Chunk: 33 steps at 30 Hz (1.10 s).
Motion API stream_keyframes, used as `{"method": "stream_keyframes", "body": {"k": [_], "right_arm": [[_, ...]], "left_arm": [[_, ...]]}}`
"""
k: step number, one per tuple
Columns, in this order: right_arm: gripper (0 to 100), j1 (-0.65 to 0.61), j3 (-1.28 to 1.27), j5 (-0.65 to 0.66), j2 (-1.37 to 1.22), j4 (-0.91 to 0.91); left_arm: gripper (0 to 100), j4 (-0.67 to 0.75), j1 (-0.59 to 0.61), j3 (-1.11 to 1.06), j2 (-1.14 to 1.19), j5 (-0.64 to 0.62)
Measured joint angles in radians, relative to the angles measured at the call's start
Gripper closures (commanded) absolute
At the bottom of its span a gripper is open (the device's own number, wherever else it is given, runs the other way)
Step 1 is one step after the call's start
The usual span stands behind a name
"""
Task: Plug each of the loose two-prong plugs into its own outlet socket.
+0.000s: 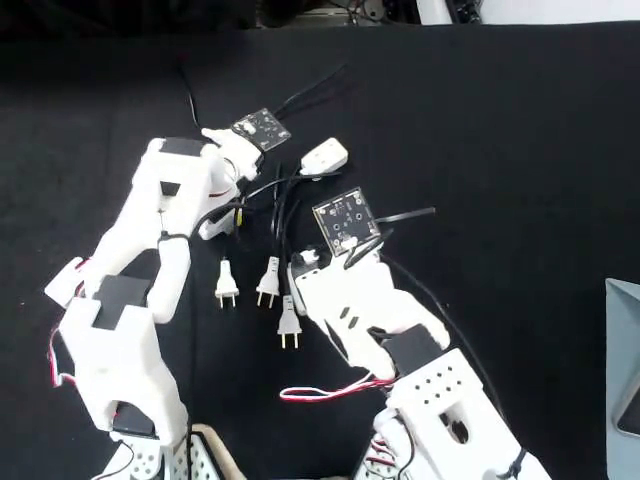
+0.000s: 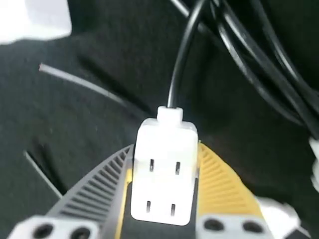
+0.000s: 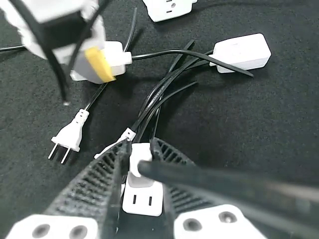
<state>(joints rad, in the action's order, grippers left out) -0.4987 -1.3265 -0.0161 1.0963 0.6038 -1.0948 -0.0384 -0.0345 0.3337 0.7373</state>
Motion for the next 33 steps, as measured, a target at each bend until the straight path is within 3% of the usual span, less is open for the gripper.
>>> {"method": "stream_keyframes", "body": {"k": [7, 15, 23, 27, 33], "right_arm": [[98.5, 0.0, 0.0, 0.0, 0.0, 0.0], [98.5, 0.0, 0.0, 0.0, 0.0, 0.0], [98.5, 0.0, 0.0, 0.0, 0.0, 0.0], [98.5, 0.0, 0.0, 0.0, 0.0, 0.0], [98.5, 0.0, 0.0, 0.0, 0.0, 0.0]], "left_arm": [[97, -0.127, 0.057, -0.025, -0.054, -0.002], [97, -0.02, 0.091, -0.233, -0.077, -0.002], [70, 0.043, 0.092, -0.43, -0.262, -0.029], [69, 0.041, 0.112, -0.519, -0.436, -0.135], [69, 0.041, 0.115, -0.643, -0.68, -0.166]]}}
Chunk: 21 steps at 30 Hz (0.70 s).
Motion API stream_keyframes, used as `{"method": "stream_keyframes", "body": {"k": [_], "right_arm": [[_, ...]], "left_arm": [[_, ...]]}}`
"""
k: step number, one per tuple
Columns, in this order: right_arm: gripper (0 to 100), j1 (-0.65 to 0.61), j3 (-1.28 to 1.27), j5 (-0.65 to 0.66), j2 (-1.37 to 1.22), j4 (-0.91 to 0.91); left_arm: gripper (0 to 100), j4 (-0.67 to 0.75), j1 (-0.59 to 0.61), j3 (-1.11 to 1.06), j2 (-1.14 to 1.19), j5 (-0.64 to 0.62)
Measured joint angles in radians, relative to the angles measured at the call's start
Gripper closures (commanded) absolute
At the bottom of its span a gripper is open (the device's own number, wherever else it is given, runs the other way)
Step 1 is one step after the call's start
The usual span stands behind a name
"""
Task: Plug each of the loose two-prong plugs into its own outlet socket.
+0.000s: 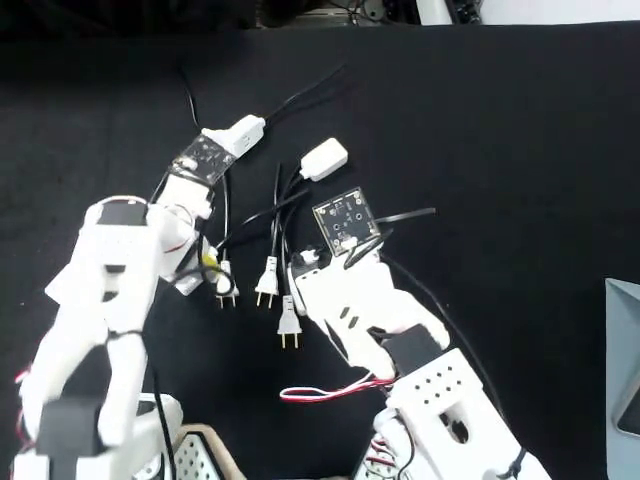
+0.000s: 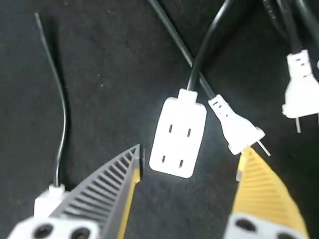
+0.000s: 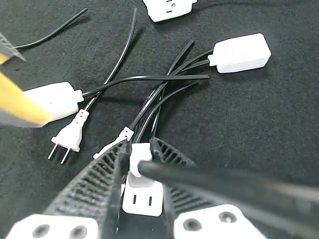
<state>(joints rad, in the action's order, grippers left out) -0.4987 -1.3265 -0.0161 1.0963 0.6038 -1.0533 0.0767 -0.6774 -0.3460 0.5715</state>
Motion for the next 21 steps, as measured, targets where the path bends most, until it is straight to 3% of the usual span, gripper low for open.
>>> {"method": "stream_keyframes", "body": {"k": [4, 14, 21], "right_arm": [[98.6, -0.02, 0.0, 0.0, 0.0, 0.0], [98.6, -0.19, 0.0, -0.087, -0.009, -0.163], [98.6, -0.308, 0.153, -0.091, -0.264, -0.21]], "left_arm": [[70, 0.0, 0.057, -0.04, -0.095, -0.061], [70, 0.0, 0.373, -0.186, -0.344, -0.193], [70, 0.068, 0.443, -0.379, -0.503, -0.394]]}}
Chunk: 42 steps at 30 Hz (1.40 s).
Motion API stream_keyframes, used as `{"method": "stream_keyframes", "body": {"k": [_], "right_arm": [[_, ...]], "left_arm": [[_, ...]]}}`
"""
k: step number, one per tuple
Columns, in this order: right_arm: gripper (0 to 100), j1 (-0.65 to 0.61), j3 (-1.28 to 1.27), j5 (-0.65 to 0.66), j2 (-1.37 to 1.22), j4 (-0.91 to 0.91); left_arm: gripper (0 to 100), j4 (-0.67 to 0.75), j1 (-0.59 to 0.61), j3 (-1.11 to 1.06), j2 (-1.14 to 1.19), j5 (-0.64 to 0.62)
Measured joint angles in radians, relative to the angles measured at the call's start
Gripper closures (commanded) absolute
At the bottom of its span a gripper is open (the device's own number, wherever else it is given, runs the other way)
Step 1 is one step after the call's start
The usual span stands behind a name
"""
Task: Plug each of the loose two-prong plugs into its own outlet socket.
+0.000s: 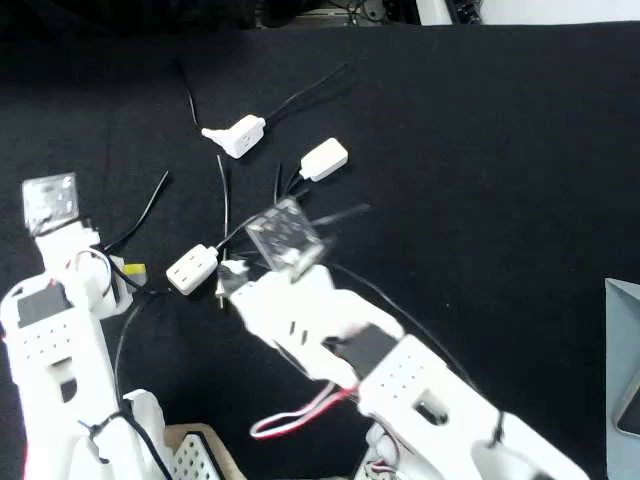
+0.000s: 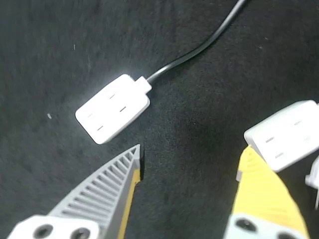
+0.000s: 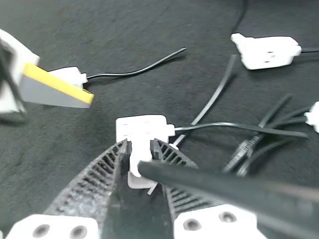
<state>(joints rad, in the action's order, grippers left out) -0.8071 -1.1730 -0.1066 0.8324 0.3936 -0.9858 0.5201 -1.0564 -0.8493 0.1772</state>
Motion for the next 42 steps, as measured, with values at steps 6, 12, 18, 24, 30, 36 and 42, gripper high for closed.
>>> {"method": "stream_keyframes", "body": {"k": [6, 12, 18, 24, 30, 36, 42], "right_arm": [[98.6, -0.021, 0.276, 0.0, -0.384, -0.002], [98.6, -0.06, 0.509, 0.0, -0.718, -0.005], [98.6, -0.083, 0.624, 0.0, -0.904, -0.005], [98.6, -0.083, 0.637, 0.0, -0.951, -0.044], [98.6, -0.083, 0.637, 0.0, -0.961, -0.048], [98.7, -0.083, 0.649, 0.005, -1.023, -0.058], [98.7, -0.084, 0.674, 0.098, -1.068, -0.063]], "left_arm": [[70, 0.146, 0.051, -0.127, -0.063, -0.129], [70, 0.161, 0.103, -0.152, -0.069, -0.137], [70, 0.161, 0.106, -0.152, -0.069, -0.14], [70, 0.161, 0.106, -0.152, -0.069, -0.14], [70, 0.161, 0.114, -0.164, -0.074, -0.14], [70, 0.161, 0.114, -0.164, -0.075, -0.14], [70, 0.161, 0.114, -0.164, -0.075, -0.14]]}}
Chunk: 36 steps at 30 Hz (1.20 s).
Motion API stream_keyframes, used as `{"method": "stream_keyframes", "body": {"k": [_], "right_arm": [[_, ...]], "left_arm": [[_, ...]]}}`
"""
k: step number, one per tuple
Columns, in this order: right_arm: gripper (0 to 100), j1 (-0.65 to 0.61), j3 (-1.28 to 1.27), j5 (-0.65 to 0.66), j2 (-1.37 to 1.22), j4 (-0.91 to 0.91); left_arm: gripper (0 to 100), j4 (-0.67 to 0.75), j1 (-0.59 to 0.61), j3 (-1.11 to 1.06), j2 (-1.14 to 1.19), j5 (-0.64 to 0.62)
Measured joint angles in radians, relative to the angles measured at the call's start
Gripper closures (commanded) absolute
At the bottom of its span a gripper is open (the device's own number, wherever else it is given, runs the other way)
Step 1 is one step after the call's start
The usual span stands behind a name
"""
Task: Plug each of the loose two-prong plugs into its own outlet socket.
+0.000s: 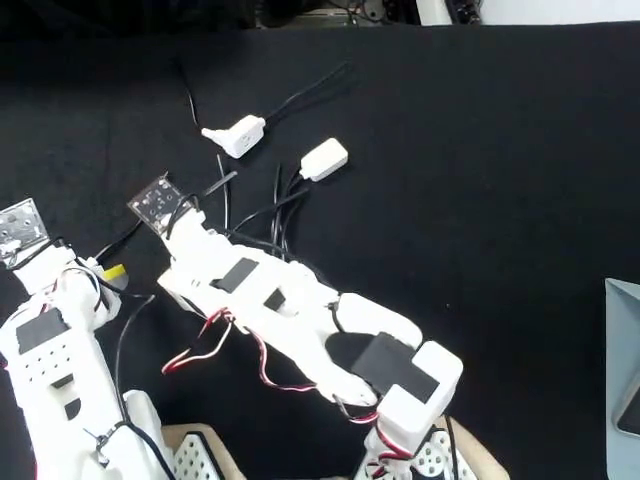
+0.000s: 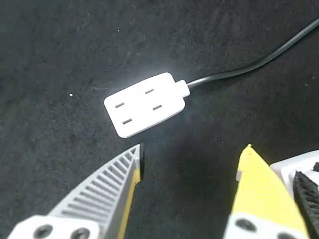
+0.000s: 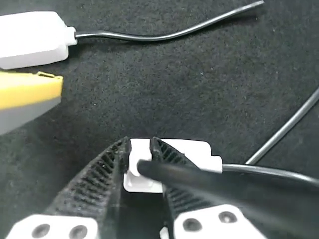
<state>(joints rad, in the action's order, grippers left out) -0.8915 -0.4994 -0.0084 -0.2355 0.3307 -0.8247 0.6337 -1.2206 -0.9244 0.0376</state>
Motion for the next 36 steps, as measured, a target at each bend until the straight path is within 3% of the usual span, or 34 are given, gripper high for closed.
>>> {"method": "stream_keyframes", "body": {"k": [14, 21, 25, 27, 31, 33, 36], "right_arm": [[98.7, 0.026, -0.002, 0.195, 0.052, -0.012], [98.4, 0.123, 0.044, 0.371, 0.017, -0.247], [98.0, 0.176, 0.158, 0.397, -0.084, -0.367], [92.9, 0.209, 0.245, 0.397, -0.158, -0.382], [71.7, 0.261, 0.425, 0.397, -0.313, -0.387], [70.7, 0.262, 0.48, 0.385, -0.361, -0.382], [76.7, 0.253, 0.531, 0.359, -0.37, -0.29]], "left_arm": [[70, 0.0, 0.0, -0.003, 0.0, -0.002], [70, 0.0, 0.0, -0.003, 0.0, -0.002], [70, 0.0, 0.0, -0.003, 0.0, -0.002], [70, 0.0, 0.0, -0.003, 0.0, -0.002], [70, 0.0, 0.0, -0.003, 0.0, -0.002], [70, 0.0, 0.0, -0.003, 0.0, -0.002], [70, 0.0, 0.0, -0.015, -0.003, -0.002]]}}
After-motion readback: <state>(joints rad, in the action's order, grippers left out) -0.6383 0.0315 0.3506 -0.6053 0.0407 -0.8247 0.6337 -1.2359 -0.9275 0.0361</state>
